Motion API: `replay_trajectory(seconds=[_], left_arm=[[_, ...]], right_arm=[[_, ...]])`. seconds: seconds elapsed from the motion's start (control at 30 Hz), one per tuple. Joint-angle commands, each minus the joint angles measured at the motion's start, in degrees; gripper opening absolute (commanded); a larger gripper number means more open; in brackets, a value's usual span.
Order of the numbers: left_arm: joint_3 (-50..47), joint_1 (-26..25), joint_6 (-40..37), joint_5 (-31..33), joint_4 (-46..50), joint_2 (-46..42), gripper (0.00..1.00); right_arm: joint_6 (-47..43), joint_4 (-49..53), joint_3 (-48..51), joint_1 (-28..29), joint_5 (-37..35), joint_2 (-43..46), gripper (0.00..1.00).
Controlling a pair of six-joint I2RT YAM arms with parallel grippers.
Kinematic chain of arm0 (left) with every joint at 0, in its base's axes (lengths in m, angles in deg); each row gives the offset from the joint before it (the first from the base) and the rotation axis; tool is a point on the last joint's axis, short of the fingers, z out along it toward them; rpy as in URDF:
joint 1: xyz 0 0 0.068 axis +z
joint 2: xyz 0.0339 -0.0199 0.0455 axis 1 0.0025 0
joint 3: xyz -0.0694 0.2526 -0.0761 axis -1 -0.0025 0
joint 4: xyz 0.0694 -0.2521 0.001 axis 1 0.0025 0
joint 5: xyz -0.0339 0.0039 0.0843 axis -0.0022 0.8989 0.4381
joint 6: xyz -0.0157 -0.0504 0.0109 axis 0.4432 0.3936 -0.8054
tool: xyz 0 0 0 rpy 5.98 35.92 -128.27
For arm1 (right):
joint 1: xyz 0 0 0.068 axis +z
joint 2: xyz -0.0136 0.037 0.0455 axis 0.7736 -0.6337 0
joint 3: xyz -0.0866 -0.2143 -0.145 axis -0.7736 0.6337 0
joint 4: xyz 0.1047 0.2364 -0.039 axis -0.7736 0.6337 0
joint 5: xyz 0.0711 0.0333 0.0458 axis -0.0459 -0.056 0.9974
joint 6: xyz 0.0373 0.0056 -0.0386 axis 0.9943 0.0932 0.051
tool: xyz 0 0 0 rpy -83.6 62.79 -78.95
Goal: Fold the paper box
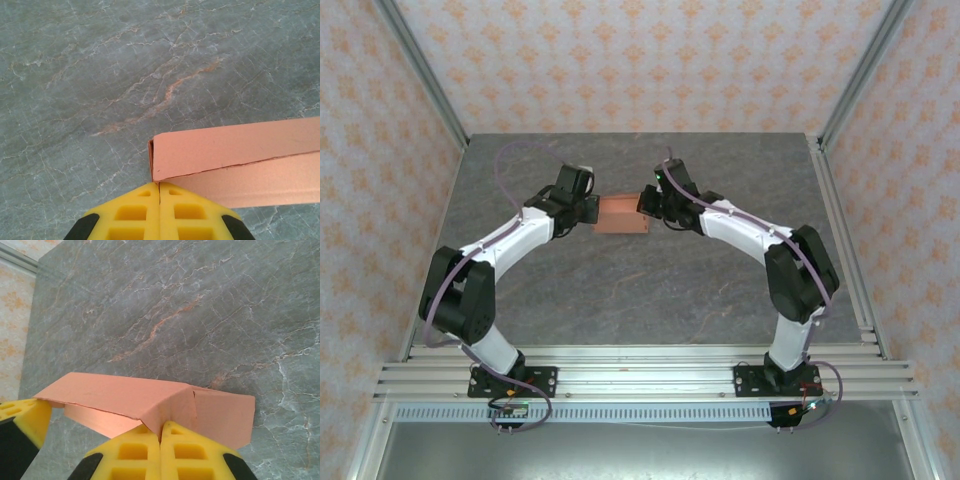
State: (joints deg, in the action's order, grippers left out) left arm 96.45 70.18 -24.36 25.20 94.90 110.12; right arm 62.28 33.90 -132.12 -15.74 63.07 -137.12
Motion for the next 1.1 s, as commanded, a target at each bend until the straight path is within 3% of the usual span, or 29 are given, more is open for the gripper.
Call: replay_trajectory(seconds=[0.0, 0.33, 0.67, 0.93, 1.07], left_arm=[[1.11, -2.55, -1.31, -4.2, 1.99, 2.01, 0.0], [1.54, -2.55, -0.01, -1.0, 3.25, 1.96, 0.0], [1.48, -2.55, 1.67, 0.33, 2.53, 1.52, 0.0], [1.83, -2.54, 3.54, 0.17, 1.68, -2.14, 0.41], [3.01, -2.54, 3.38, -0.17, 2.98, -0.7, 0.45]], right_arm=[[3.26, -11.62, 1.61, 1.32, 6.3, 3.23, 0.0], [-3.69, -2.07, 1.02, 1.9, -1.49, 3.4, 0.0], [-8.88, 1.44, 1.19, 2.34, -4.43, 3.61, 0.0], [-11.18, 3.26, 1.27, 2.55, -6.5, 4.14, 0.0], [-11.43, 3.53, 1.24, 2.59, -6.82, 4.37, 0.0]])
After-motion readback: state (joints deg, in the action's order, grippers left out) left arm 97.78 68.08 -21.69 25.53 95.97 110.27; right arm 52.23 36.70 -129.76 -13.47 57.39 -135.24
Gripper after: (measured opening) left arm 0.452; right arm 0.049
